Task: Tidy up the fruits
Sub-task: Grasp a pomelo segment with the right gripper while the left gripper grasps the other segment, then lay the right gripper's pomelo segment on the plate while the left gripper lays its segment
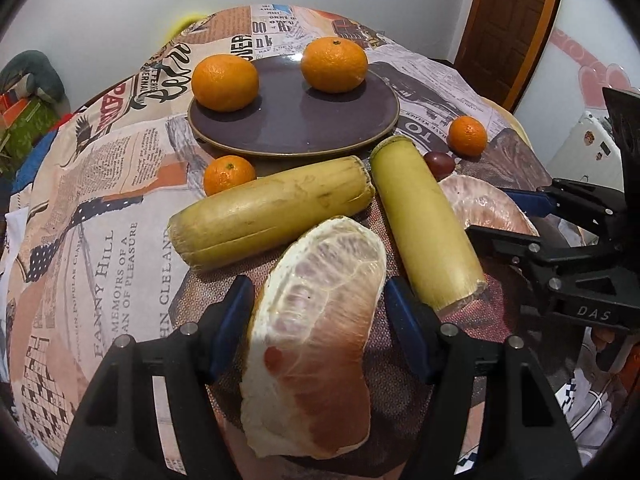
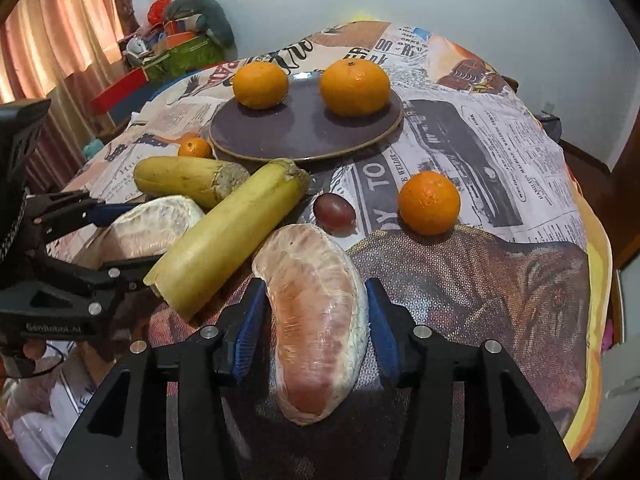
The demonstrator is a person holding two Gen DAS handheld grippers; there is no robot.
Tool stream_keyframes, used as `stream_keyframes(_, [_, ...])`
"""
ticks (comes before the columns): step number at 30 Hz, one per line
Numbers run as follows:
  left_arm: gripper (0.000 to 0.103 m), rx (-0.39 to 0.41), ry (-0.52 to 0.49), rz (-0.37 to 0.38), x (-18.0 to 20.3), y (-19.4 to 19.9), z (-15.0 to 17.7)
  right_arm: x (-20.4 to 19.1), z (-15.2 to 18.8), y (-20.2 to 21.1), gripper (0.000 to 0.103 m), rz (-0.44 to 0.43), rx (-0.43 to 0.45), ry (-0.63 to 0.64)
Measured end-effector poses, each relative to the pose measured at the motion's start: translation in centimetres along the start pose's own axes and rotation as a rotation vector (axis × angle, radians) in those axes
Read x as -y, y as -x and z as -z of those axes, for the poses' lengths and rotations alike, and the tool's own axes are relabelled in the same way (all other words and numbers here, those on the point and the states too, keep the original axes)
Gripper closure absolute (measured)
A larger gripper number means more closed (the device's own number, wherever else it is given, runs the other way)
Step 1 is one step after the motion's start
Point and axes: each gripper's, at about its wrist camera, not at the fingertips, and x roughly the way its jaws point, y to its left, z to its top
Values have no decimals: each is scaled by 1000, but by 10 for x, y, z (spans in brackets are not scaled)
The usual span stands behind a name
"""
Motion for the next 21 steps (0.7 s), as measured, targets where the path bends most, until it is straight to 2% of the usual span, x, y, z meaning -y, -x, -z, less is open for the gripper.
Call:
stream_keyframes(6, [51,4,-6,-18,1,10,8,6,3,9,60,-16,9,-37])
stream_keyframes(13, [52,14,34,-21,-6,24,12,17,7,28,60,-10,42,-93])
stream_keyframes(21, [52,100,51,-30,-9,52,-4,19,-11,44,61,2,106,-97])
